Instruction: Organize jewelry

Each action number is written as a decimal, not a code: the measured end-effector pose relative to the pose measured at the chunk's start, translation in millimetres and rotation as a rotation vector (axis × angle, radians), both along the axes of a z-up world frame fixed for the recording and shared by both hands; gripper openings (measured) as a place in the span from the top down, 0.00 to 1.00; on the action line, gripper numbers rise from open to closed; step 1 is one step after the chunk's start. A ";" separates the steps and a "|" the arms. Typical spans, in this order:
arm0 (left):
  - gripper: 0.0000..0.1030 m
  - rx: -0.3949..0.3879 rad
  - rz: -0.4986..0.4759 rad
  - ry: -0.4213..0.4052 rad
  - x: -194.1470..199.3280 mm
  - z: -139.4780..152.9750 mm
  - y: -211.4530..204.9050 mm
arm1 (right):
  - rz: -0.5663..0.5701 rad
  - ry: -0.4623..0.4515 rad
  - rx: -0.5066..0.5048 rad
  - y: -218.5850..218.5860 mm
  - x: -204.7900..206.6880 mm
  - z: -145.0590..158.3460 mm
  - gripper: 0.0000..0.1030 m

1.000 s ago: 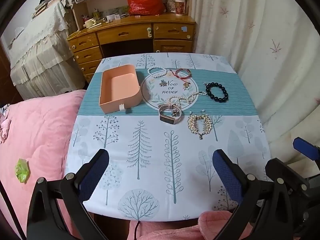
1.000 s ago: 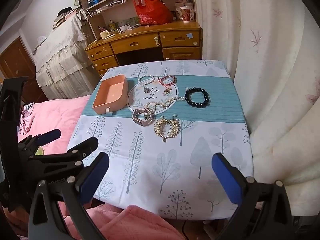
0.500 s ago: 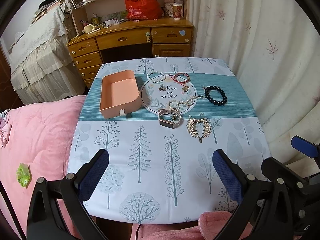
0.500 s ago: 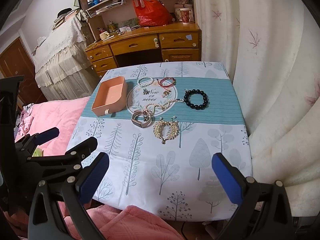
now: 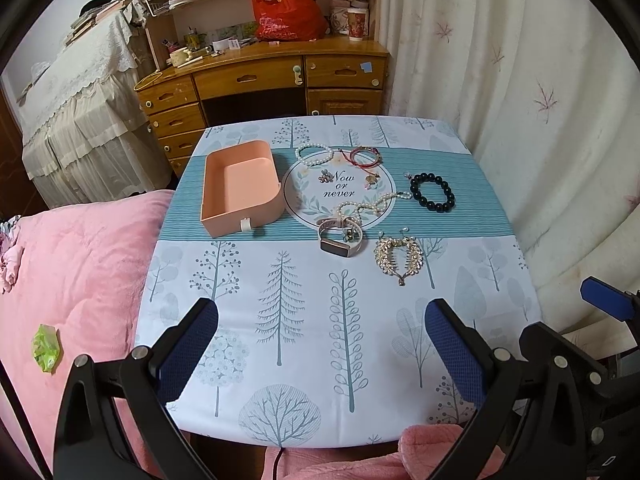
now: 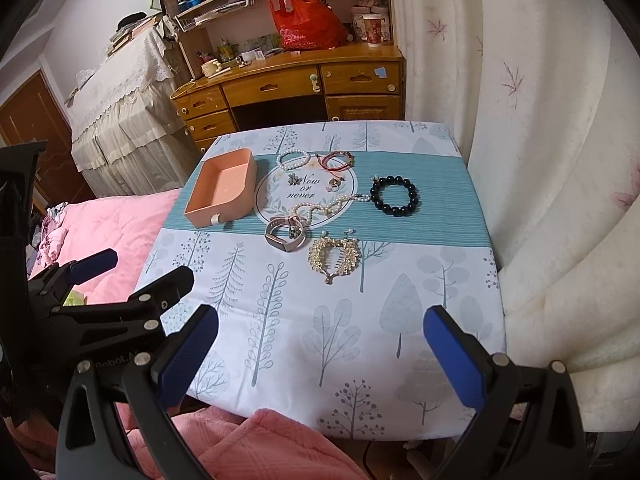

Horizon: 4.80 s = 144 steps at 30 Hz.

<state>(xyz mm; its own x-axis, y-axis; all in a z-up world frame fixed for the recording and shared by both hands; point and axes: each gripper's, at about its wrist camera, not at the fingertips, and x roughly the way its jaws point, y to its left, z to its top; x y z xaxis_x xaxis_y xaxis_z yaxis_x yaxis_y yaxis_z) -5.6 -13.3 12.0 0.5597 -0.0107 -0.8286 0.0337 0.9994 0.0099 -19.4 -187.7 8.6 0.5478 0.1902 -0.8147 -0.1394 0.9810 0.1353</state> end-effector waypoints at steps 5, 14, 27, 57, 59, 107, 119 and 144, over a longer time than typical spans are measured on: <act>0.01 -0.001 0.007 -0.003 0.1 1.3 1.3 | 0.002 -0.001 0.004 0.6 -0.6 -0.9 0.00; 0.01 0.020 0.019 -0.007 -2.4 1.7 3.9 | -0.002 -0.028 0.013 0.8 -6.0 6.7 0.00; 0.01 0.025 0.080 -0.013 -0.7 -4.2 29.1 | -0.009 -0.048 0.052 5.6 0.8 2.3 0.01; 0.14 -0.100 -0.272 0.084 155.3 -192.7 -6.9 | 0.090 -0.023 -0.209 50.4 122.2 -194.0 0.08; 0.14 -0.078 -0.259 0.080 155.3 -197.0 -10.5 | 0.111 -0.013 -0.198 49.4 127.3 -199.4 0.12; 0.47 -0.132 -0.054 -0.157 212.9 -65.8 138.5 | 0.199 -0.294 0.123 179.3 181.3 -94.4 0.30; 0.24 -0.172 0.038 -0.116 263.4 -100.6 181.9 | 0.144 -0.308 0.132 228.4 221.5 -124.0 0.29; 0.14 -0.203 -0.096 -0.045 205.0 -121.1 138.7 | -0.173 -0.027 0.227 127.5 174.8 -161.6 0.23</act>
